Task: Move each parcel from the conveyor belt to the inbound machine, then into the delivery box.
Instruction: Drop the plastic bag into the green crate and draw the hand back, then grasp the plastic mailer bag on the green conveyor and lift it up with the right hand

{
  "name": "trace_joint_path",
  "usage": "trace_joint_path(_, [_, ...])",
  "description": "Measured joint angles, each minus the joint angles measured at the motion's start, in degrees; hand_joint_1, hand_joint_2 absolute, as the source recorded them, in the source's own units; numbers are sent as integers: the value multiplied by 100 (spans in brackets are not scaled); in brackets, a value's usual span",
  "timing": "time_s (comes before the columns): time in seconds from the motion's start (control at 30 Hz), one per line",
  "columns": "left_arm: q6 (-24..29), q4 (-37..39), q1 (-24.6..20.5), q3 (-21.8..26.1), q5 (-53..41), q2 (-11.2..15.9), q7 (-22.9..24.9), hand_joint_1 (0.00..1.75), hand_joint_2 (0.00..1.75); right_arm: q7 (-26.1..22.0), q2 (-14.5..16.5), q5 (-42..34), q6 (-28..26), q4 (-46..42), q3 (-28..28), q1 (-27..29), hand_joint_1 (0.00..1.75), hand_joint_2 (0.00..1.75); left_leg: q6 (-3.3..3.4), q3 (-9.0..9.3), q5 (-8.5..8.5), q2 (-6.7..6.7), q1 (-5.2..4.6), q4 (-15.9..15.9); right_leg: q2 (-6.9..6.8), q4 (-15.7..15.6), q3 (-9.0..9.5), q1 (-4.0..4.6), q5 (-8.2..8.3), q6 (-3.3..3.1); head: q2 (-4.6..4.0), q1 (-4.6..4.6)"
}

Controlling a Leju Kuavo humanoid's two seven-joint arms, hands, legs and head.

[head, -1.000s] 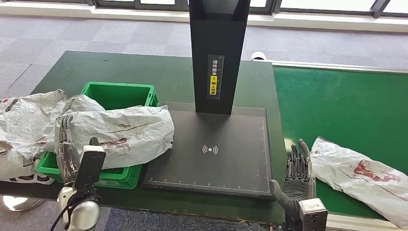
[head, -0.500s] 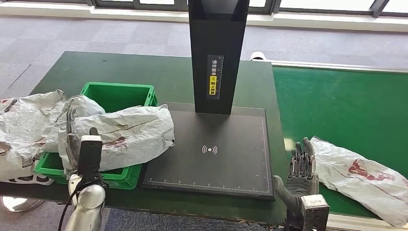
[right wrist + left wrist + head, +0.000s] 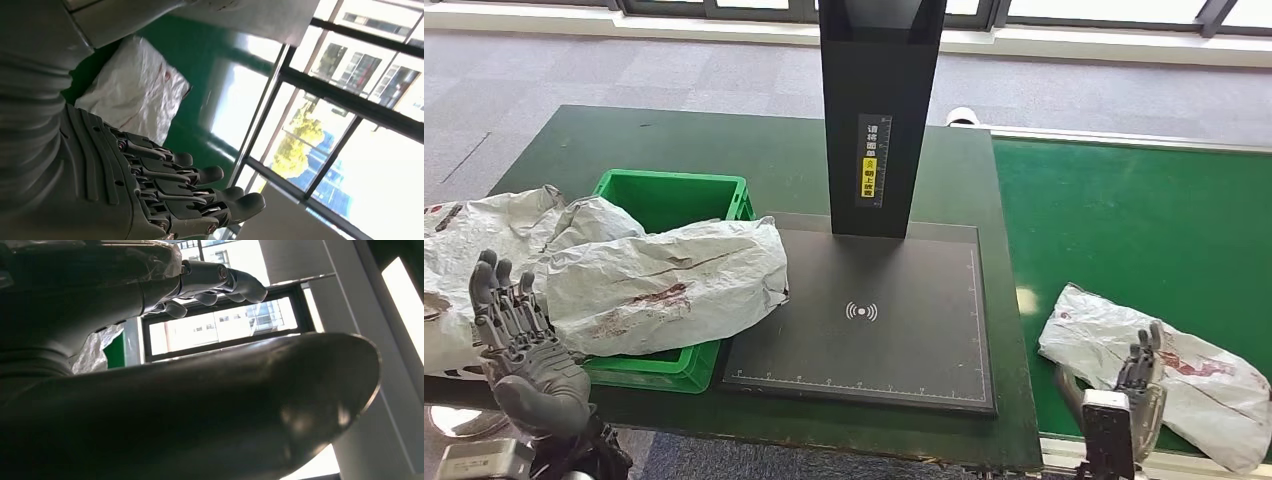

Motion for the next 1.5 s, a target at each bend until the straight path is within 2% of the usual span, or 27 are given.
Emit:
trace_joint_path(0.17, [-81, -554, 201, -279, 80, 2, -1, 0, 0, -136, -5, 34, 105, 284, -743, -130, 0, 175, 0, 2, 0, 0, 0, 0, 1, 0, 2, 0, 0, 0, 0, 1])
trace_joint_path(0.3, [-19, -880, 268, -568, -195, 60, -1, 0, 0, -39, -20, 368, -130, 560, -1123, -297, 0, 175, 0, 4, 0, 2, 1, 0, 1, 0, 2, 2, 0, 0, 0, -1])
trace_joint_path(0.47, [142, -1036, 227, -1246, -268, 335, -1, 0, 0, 252, -381, 1052, -582, 1713, -1617, -843, 0, 175, 1, 6, 1, 3, -1, 1, 2, 0, 7, -2, 4, 4, 0, 2])
trace_joint_path(0.7, [-125, -1042, 207, -1469, -43, 451, 3, 0, 0, 636, -921, 1722, -859, 3440, -1719, -1572, 0, 175, 5, 10, 4, 6, -4, 4, 3, 0, 8, -4, 11, 7, 0, 0])
trace_joint_path(1.03, [-205, -1056, 214, -1497, -40, 477, 3, 0, 0, 705, -1125, 1849, -878, 4222, -1719, -1855, 0, 175, 5, 6, 4, 5, -2, 1, 3, 2, 6, -2, 7, 3, 0, 0])
trace_joint_path(1.17, [-373, -1054, 276, -1497, -118, 473, 3, 0, 0, 1040, -1136, 2343, -998, 4511, -1704, -1937, 0, 175, 5, 5, 4, 4, -3, 1, 2, 2, 6, -3, 7, 3, 0, 1])
trace_joint_path(1.33, [-531, -1036, 291, -1497, -68, 472, 4, 0, 0, 1713, -1156, 2991, -1027, 4965, -1554, -2107, 0, 175, 5, 9, 4, 3, -3, 2, 1, 1, 7, -3, 7, 3, 0, 1])
trace_joint_path(1.5, [-935, -966, 287, -1448, 49, 438, 8, 0, 0, 2761, -1236, 3560, -418, 5338, -1332, -2136, 0, 175, 4, 15, 2, 4, 1, 2, 2, -2, 12, 2, 7, 3, 0, 1])
